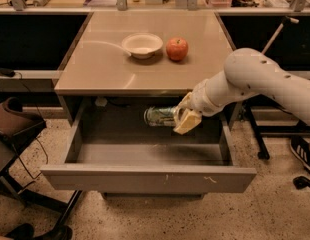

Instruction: Place green can into top drawer

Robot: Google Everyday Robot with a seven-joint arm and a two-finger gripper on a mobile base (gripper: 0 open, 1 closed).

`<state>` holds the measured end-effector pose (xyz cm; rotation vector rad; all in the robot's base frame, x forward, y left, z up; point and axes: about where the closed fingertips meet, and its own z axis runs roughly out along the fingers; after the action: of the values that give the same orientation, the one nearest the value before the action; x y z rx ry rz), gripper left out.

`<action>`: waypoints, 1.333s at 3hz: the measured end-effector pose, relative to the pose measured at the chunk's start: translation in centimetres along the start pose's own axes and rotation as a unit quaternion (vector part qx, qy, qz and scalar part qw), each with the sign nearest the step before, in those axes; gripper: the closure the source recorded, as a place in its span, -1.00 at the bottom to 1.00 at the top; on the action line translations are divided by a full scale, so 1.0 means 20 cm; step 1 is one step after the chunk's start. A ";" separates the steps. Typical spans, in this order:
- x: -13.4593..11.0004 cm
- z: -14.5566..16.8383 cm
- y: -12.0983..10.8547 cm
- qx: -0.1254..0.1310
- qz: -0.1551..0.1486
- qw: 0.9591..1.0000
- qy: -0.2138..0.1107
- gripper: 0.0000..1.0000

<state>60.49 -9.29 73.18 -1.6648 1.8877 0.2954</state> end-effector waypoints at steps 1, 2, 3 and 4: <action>0.00 -0.04 0.16 0.036 -0.015 0.998 0.047 1.00; 0.08 0.03 0.31 0.013 -0.013 0.998 0.067 1.00; 0.08 0.03 0.31 0.013 -0.013 0.998 0.067 1.00; 0.11 0.14 0.38 -0.010 -0.013 0.996 0.091 1.00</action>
Offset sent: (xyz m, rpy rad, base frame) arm -0.0284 0.0021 0.0013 -0.0881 -0.0559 -0.0335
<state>54.05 -8.17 68.01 -1.7809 1.9972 0.1569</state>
